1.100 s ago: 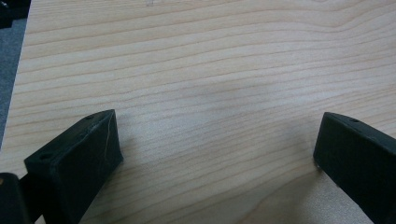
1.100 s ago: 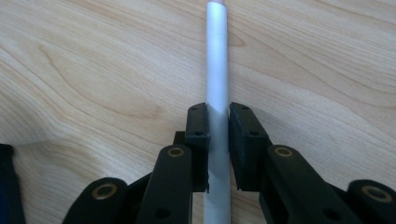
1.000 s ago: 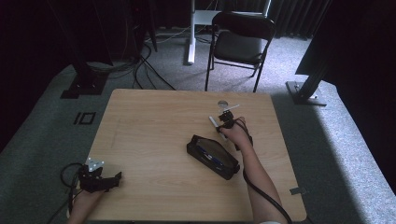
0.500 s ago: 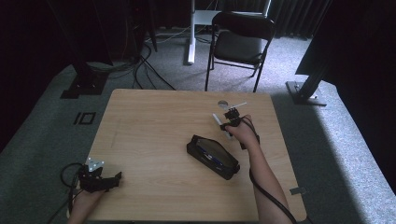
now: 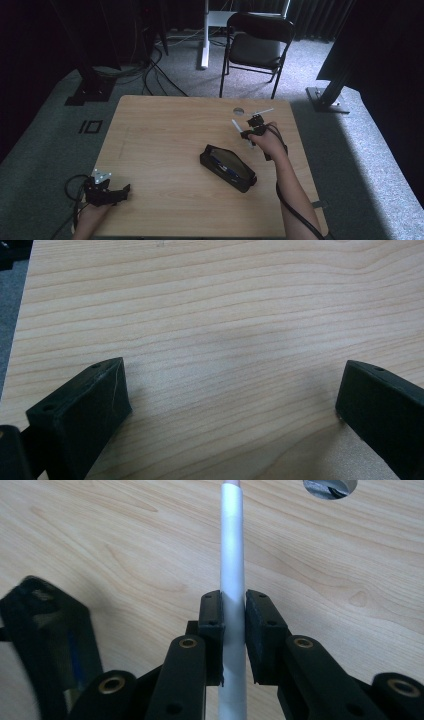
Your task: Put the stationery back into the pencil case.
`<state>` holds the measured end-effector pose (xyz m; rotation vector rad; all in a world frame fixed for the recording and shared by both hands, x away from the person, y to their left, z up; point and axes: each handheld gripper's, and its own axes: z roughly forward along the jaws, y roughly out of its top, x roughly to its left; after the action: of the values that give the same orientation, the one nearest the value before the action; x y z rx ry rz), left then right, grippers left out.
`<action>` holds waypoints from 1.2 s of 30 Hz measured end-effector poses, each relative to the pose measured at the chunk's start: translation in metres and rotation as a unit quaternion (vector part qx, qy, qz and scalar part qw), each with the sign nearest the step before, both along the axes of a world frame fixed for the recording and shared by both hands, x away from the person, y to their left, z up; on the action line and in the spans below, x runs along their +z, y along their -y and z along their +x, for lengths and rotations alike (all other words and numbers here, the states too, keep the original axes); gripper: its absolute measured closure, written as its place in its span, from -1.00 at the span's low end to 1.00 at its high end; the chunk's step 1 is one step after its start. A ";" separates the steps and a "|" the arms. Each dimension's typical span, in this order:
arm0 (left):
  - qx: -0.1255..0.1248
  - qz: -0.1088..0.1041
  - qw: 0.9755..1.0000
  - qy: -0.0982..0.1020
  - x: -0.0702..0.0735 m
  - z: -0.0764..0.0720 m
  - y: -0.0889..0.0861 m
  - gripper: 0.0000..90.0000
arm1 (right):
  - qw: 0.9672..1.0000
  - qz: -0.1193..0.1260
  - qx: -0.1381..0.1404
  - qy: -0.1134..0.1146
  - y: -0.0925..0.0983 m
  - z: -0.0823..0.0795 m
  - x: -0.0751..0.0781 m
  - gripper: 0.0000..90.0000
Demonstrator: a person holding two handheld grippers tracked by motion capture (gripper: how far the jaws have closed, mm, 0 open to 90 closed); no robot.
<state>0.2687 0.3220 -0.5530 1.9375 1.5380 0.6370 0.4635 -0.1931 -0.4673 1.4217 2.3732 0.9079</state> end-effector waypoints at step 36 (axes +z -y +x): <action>0.000 0.000 1.000 0.000 0.000 0.000 0.000 -0.98 | 0.995 0.042 0.076 0.057 0.007 -0.057 0.071 0.74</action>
<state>0.2687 0.3220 -0.5530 1.9376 1.5382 0.6370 0.4068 -0.1999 -0.3963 1.1941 2.4092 1.1076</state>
